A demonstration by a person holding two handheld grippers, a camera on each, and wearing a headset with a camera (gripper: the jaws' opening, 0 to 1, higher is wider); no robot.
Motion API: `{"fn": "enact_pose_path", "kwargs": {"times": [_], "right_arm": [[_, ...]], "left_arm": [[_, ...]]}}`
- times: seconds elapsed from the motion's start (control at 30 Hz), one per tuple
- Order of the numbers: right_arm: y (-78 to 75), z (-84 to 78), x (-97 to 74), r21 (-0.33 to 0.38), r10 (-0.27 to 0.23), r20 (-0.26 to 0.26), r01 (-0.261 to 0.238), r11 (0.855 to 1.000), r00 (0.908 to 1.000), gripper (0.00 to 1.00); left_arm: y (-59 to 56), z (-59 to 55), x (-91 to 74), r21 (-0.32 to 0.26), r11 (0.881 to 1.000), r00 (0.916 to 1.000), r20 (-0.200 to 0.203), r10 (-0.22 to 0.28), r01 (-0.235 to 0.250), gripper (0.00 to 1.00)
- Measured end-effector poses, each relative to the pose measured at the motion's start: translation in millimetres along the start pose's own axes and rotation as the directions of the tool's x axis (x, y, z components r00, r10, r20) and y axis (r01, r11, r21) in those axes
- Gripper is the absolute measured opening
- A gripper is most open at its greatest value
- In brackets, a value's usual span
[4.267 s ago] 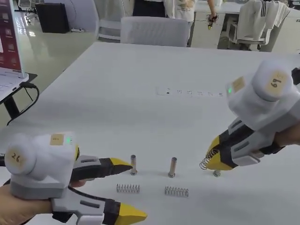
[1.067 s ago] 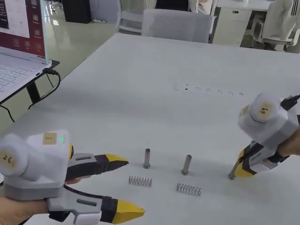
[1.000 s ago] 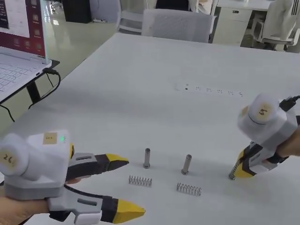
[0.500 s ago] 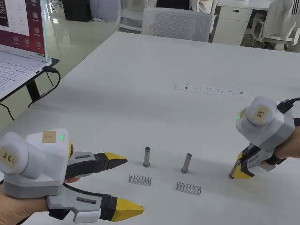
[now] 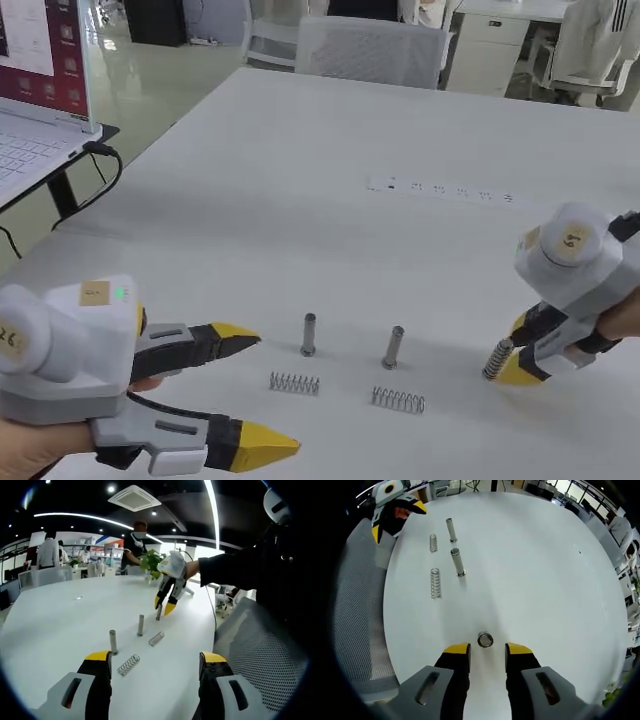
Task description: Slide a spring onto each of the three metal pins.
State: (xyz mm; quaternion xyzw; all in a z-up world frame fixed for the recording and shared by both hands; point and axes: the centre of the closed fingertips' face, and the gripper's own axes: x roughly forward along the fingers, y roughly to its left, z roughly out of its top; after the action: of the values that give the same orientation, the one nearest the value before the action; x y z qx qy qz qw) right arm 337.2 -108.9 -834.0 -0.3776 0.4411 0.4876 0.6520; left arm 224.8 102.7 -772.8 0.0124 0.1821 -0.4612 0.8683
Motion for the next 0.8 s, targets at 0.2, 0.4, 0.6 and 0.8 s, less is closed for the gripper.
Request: {"fn": "enact_pose_path", "kwargs": {"times": [0.2,0.4,0.6,0.8], "right_arm": [[2.8,3.0,-13.4,0.002,-0.026,0.033,0.026,1.0,0.9991,0.28],[7.8,1.2,-22.5,0.002,-0.041,0.042,0.041,0.999,0.9983,0.29],[18.1,-2.3,-31.0,0.011,-0.043,0.054,0.043,0.999,0.9976,0.29],[36.5,-6.9,-37.9,0.01,-0.033,0.053,0.033,0.999,0.998,0.28]], "left_arm": [[3.3,-2.7,-0.6,-0.008,1.0,0.9999,-0.001,0.012,-0.012,0.72],[5.8,-1.9,-0.9,-0.01,1.0,0.9997,0.002,0.023,-0.023,0.76],[7.1,0.0,-1.1,-0.01,0.999,0.9994,0.007,0.035,-0.034,0.78],[6.5,0.5,-1.4,-0.012,0.999,0.9992,0.007,0.038,-0.038,0.79]]}}
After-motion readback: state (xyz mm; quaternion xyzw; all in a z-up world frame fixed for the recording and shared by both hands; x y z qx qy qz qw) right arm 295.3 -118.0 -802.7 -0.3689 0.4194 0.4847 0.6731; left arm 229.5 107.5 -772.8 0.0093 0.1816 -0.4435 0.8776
